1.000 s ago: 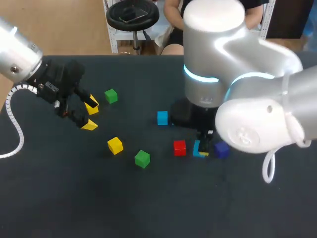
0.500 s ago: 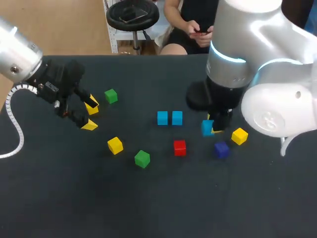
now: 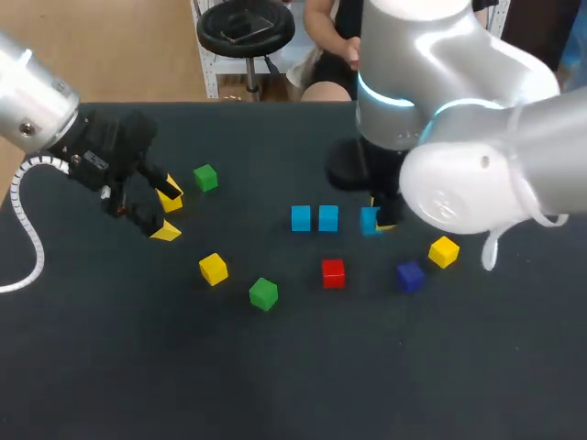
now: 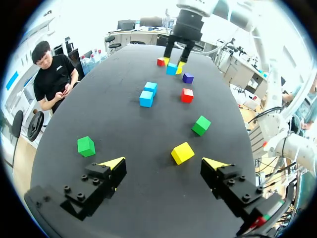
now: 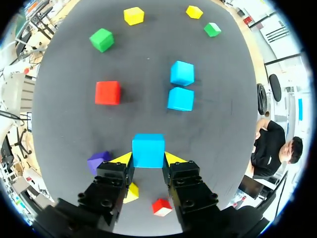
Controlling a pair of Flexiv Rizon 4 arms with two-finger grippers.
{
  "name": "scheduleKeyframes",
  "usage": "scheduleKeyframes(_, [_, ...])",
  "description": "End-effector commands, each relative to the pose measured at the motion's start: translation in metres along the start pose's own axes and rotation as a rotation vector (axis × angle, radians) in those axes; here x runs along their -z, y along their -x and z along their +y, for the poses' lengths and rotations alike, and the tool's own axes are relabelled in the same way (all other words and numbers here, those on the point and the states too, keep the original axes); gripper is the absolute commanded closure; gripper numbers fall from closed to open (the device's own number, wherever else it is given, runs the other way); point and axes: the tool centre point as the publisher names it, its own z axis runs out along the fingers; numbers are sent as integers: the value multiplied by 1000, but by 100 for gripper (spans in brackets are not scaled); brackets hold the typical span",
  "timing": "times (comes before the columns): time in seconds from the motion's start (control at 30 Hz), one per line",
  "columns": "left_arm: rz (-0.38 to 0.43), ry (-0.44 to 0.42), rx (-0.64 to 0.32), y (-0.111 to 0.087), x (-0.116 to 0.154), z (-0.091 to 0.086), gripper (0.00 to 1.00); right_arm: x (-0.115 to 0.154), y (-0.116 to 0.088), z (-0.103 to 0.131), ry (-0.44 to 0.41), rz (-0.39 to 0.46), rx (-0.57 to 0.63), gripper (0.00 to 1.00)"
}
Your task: Place the blue cubes, place green cubes on the blue cubes, place the yellow cubes on the green cubes, then place the red cubes on the yellow cubes, and place purple cube on the red cubes.
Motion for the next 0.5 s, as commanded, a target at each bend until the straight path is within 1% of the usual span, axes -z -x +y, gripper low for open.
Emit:
scheduleKeyframes(0.03, [-2, 1, -3, -1, 0, 0, 0, -13, 5, -18, 22, -4, 1, 100])
scheduleKeyframes(0.17, [-2, 1, -3, -1, 0, 0, 0, -21, 9, -28, 30, 3, 2, 100])
scheduleKeyframes(0.3, [-2, 1, -3, -1, 0, 0, 0, -28, 11, -33, 35, 4, 2, 100])
scheduleKeyframes(0.5, [-2, 1, -3, -1, 0, 0, 0, -35, 16, -34, 43, 5, -2, 100])
